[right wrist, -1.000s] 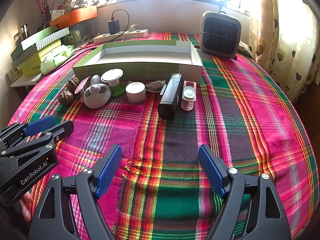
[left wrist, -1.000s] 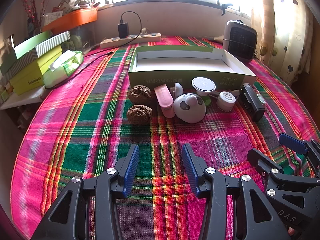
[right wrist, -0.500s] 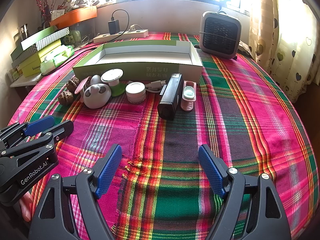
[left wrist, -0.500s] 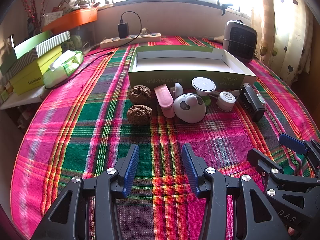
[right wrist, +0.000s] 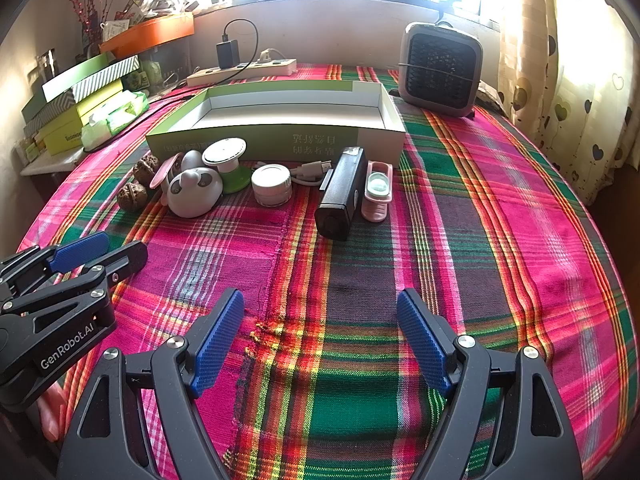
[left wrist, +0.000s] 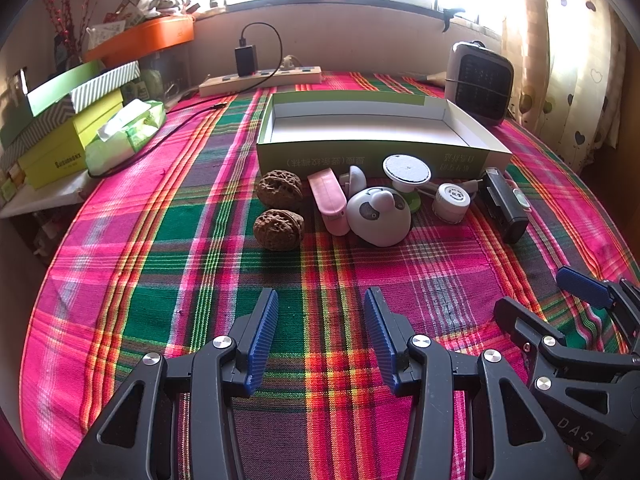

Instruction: Organize objects

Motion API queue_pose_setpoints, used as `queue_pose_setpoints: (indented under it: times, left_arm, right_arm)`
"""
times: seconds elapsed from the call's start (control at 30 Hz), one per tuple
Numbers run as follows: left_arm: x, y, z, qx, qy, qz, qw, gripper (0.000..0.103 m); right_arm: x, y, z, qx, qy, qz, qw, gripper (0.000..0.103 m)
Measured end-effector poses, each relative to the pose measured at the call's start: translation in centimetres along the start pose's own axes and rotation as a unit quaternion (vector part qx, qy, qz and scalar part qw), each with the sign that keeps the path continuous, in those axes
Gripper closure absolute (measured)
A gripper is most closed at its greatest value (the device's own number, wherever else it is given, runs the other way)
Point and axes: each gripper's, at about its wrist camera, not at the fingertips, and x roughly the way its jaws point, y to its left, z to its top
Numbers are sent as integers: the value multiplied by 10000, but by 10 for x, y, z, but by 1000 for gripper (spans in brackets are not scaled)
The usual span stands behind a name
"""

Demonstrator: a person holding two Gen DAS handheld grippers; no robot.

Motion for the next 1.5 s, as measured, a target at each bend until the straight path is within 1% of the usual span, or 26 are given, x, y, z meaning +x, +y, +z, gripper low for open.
queue_pose_setpoints:
  times: [0.13,0.27,0.33,0.57,0.77,0.87,1.37,1.47,1.5]
  left_arm:
    - [0,2,3,115,32,-158,9998,59]
    - [2,13,8,44,128,-394,9991,59]
    - [4,19,10,-25,129,-366,9992,59]
    - [8,37,15,-246,131,-427,9987,60]
    - [10,42,16,-210,116,-528,9983,60]
    - [12,45,19,-268,128,-596,9978,60]
    - [23,42,31,-107,193,-417,9989,60]
    - [25,41,34,-104,214,-382,9990,59]
    - [26,42,35,-114,221,-384,9990,60]
  right_arm:
    - [0,-2,1,-75,37,48,10000,24]
    - [0,-6,4,-39,59,211,9998,24]
    - [1,-11,5,23,50,297,9995,24]
    - [4,-23,10,205,106,317,9992,28]
    - [6,-23,13,241,101,328,9991,28]
    - [8,-21,15,199,105,341,9992,29]
    - [14,-19,22,162,179,379,9990,30]
    - [15,-18,26,167,202,387,9989,38]
    - [16,-19,28,184,202,396,9988,39]
